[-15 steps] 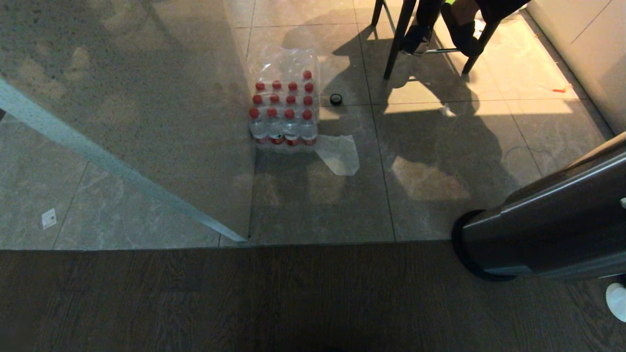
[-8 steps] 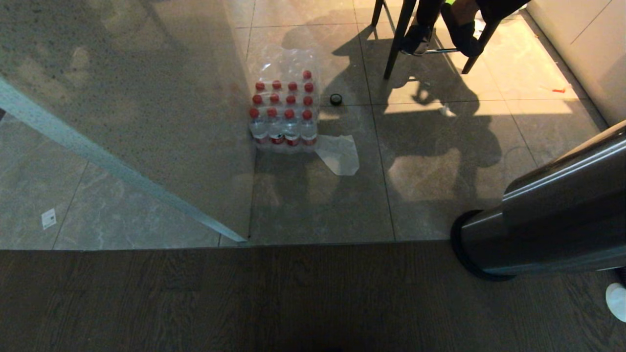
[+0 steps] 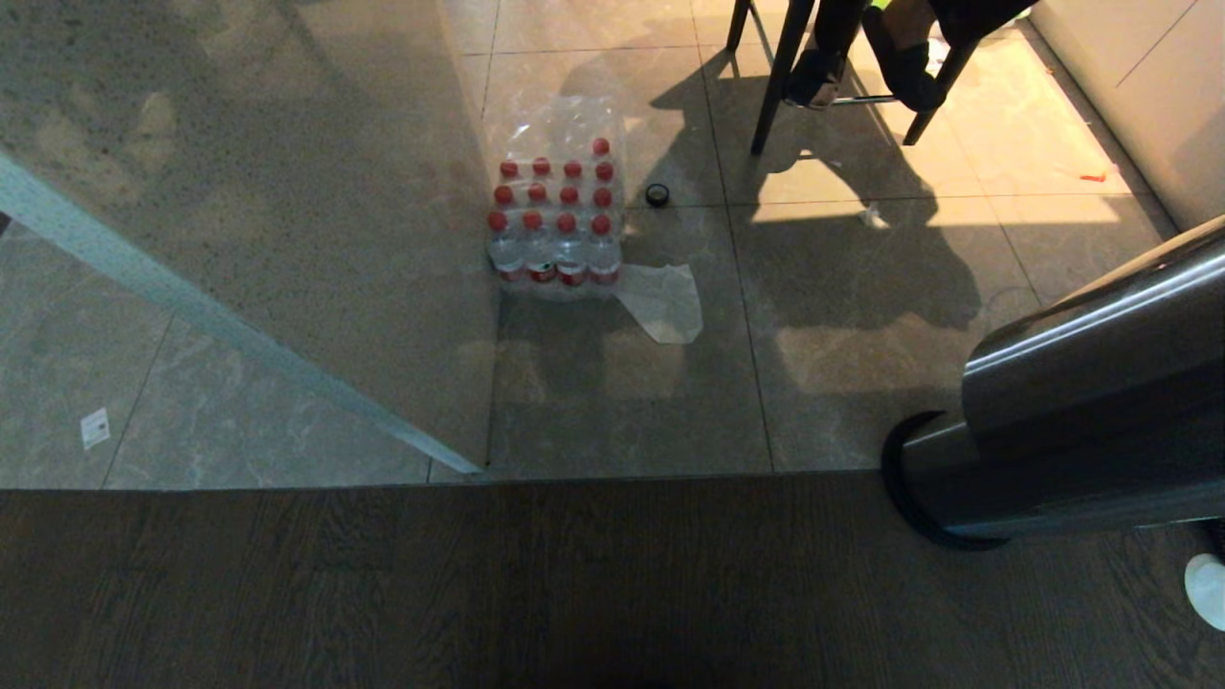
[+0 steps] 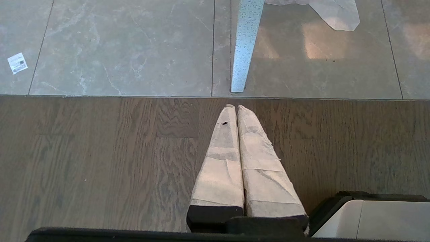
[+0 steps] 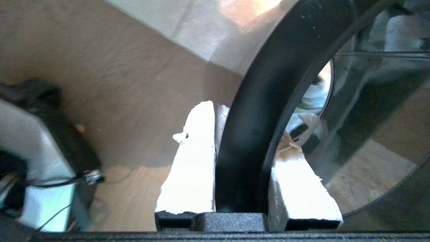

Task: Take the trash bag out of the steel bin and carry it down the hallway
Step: Place the outer trash can on the ground

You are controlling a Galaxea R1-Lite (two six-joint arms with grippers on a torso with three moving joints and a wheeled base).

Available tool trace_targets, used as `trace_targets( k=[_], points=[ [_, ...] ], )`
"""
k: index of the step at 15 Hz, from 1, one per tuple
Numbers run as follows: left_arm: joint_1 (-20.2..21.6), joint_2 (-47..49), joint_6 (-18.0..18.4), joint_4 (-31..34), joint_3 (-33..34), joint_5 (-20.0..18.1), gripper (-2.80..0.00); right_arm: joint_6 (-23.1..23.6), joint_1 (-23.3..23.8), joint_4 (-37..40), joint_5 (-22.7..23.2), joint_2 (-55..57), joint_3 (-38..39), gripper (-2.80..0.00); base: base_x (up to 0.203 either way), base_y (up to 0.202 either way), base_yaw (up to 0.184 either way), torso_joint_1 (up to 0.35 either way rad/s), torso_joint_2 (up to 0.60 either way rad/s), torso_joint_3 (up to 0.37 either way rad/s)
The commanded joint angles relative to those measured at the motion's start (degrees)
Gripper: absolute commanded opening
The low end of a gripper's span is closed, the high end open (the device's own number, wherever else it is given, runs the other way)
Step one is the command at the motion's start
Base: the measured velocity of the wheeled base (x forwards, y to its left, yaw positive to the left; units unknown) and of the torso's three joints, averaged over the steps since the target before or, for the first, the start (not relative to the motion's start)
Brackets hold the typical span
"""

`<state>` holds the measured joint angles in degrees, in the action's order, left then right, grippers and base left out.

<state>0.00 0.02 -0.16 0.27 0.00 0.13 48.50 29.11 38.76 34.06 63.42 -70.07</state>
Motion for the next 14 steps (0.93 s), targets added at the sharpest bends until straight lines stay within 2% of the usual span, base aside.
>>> trace_targets(
  k=[1, 6, 10, 11, 14],
  points=[
    [0.00, -0.02, -0.02, 0.00, 0.00, 0.04, -2.80, 0.00, -4.78, 3.50, 0.29, -2.02, -0.82, -2.80, 0.000, 0.000, 0.000, 0.000, 0.00, 0.000],
    [0.00, -0.02, -0.02, 0.00, 0.00, 0.04, -2.80, -0.20, -12.47, 8.32, 1.49, -3.78, -1.42, -2.80, 0.000, 0.000, 0.000, 0.000, 0.00, 0.000],
    [0.00, -0.02, -0.02, 0.00, 0.00, 0.04, -2.80, -0.56, -15.88, 9.02, 2.45, -3.53, 0.36, -2.80, 0.000, 0.000, 0.000, 0.000, 0.00, 0.000],
    [0.00, -0.02, -0.02, 0.00, 0.00, 0.04, -2.80, -2.22, -17.39, 8.98, 2.44, -2.68, 0.46, -2.80, 0.000, 0.000, 0.000, 0.000, 0.00, 0.000],
    [0.00, -0.02, -0.02, 0.00, 0.00, 0.04, -2.80, -15.45, -23.18, 7.40, 2.24, 1.53, -1.35, -2.80, 0.000, 0.000, 0.000, 0.000, 0.00, 0.000]
  ],
)
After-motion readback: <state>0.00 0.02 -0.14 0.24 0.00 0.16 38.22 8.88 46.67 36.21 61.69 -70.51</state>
